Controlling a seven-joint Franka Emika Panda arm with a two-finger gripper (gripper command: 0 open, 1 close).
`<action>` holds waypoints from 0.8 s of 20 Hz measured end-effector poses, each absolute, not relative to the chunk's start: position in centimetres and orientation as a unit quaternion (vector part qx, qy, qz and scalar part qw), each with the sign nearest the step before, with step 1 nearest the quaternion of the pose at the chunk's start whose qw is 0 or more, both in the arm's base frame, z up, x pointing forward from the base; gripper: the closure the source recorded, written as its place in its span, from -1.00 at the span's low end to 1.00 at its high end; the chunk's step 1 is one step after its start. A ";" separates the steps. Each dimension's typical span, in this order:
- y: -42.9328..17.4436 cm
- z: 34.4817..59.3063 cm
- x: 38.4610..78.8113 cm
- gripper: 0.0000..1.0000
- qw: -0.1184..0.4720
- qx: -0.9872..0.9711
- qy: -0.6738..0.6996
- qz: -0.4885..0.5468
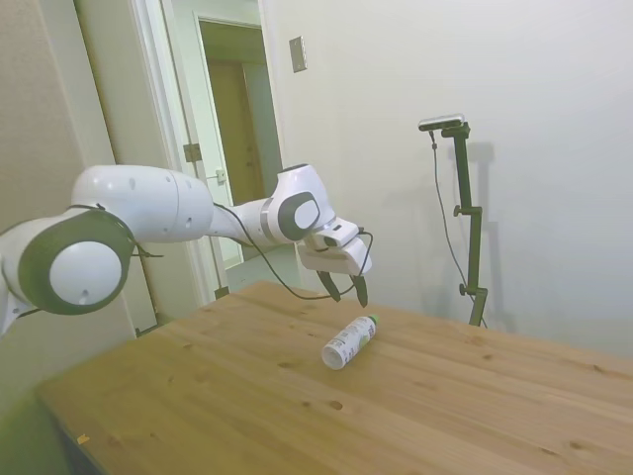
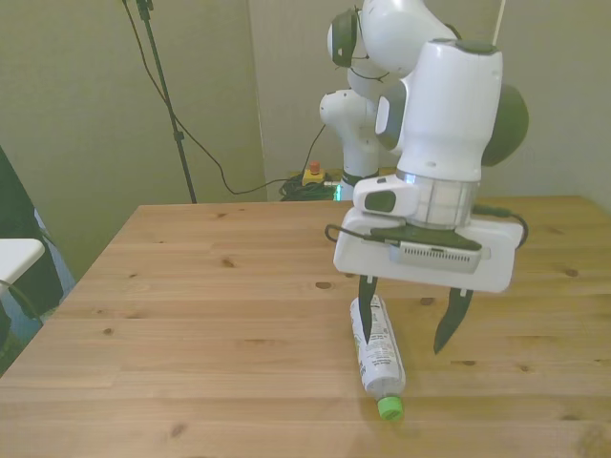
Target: Stand the water bottle
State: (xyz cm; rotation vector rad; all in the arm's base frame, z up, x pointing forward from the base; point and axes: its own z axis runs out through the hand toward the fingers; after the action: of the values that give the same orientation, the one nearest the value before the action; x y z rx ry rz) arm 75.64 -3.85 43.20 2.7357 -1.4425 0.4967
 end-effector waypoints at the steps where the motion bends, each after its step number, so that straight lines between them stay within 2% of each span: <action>1: -3.9 42.6 76.2 -1.00 0.007 0.872 -0.463 0.157; 8: -4.8 39.7 78.7 -1.00 0.013 0.862 -0.482 0.152; 16: -5.0 37.9 79.9 -1.00 0.019 0.859 -0.488 0.151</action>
State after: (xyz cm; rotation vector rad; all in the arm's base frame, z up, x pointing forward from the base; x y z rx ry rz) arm 79.89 -4.99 37.85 2.6666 -1.5161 0.4691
